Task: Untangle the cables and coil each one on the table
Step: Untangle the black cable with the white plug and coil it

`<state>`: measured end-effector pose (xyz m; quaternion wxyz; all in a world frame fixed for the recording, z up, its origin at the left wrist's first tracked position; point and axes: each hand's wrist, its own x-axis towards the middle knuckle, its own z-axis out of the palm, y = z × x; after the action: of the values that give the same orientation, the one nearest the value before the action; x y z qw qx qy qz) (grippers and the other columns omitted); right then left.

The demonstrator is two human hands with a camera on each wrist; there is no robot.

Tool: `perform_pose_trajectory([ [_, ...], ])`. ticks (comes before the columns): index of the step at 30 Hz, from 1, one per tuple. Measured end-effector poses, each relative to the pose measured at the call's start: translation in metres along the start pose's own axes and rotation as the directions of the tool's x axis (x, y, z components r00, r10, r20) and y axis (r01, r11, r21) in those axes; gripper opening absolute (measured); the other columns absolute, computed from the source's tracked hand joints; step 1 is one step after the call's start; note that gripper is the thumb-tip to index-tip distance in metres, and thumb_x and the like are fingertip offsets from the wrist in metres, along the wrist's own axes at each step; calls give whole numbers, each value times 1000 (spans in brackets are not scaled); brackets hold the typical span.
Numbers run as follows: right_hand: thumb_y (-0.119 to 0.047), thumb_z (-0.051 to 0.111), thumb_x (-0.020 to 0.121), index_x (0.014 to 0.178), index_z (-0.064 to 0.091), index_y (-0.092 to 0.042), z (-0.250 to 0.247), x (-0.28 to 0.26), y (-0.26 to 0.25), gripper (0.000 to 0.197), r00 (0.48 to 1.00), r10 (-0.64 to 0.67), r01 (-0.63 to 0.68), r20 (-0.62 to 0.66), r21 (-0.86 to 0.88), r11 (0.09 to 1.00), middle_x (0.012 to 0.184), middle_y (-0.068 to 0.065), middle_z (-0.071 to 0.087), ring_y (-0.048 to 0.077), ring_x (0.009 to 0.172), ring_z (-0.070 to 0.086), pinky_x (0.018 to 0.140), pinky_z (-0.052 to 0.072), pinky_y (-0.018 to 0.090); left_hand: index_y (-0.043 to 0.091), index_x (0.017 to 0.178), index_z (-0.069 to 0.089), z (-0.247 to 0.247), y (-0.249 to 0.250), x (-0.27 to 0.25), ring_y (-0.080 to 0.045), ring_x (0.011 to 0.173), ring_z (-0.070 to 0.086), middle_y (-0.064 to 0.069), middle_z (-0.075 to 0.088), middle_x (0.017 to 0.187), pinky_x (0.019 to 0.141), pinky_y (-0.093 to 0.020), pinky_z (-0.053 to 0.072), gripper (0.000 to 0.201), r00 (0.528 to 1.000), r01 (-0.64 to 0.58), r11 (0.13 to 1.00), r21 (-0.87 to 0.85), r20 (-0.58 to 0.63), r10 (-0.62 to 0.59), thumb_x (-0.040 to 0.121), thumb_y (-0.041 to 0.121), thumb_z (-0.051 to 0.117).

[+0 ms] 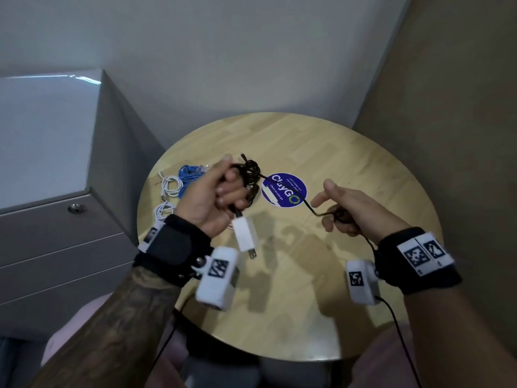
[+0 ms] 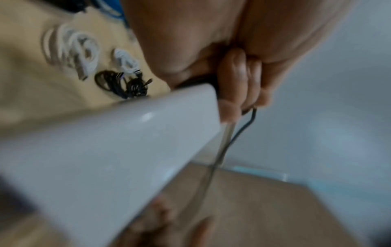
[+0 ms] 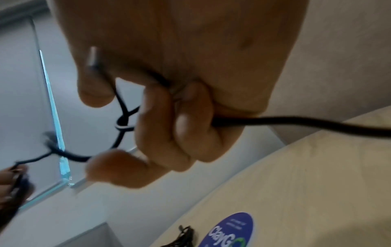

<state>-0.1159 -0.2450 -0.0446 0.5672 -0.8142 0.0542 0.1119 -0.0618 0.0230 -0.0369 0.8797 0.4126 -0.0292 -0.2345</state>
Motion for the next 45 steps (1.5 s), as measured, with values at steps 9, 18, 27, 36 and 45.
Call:
perform_pose_trajectory([
  [9,-36,71,92,81,74,-20,-9,15,17,20,993,-47,15,-107,-283,959,62,-2,58,5,53,47,55,37,19,15,72,52,-26,18,3,-7,46,26,10,29,54,54,-19,41,33,999,-46,888,-458,-23,40,100,31,48],
  [18,-33,68,95,73,74,-21,60,-10,-7,25,872,38,141,488,-325,935,72,-3,73,8,73,63,87,50,38,2,93,62,-30,12,19,-13,79,69,-5,69,84,87,-35,53,22,919,-370,857,-358,-275,282,100,7,43],
  [27,-36,78,83,81,78,-20,36,-39,-56,16,876,-449,412,179,206,887,58,19,56,8,47,41,49,25,22,0,86,66,14,-56,5,-7,58,59,-3,66,68,54,-19,47,21,929,-307,596,742,97,357,98,3,49],
  [36,-33,59,100,77,69,-19,-10,2,-13,29,920,-156,227,-359,164,960,53,-13,37,8,52,27,49,20,22,16,51,55,22,-35,1,-7,34,26,4,29,43,42,-21,38,50,999,17,908,419,24,-29,99,29,48],
  [45,-27,65,97,76,67,-14,7,13,5,25,985,-129,98,-111,-252,963,52,-13,54,-2,49,47,54,37,16,9,79,54,-7,4,2,-9,47,31,6,32,56,59,-24,46,26,999,-40,906,-422,-25,33,98,20,39],
])
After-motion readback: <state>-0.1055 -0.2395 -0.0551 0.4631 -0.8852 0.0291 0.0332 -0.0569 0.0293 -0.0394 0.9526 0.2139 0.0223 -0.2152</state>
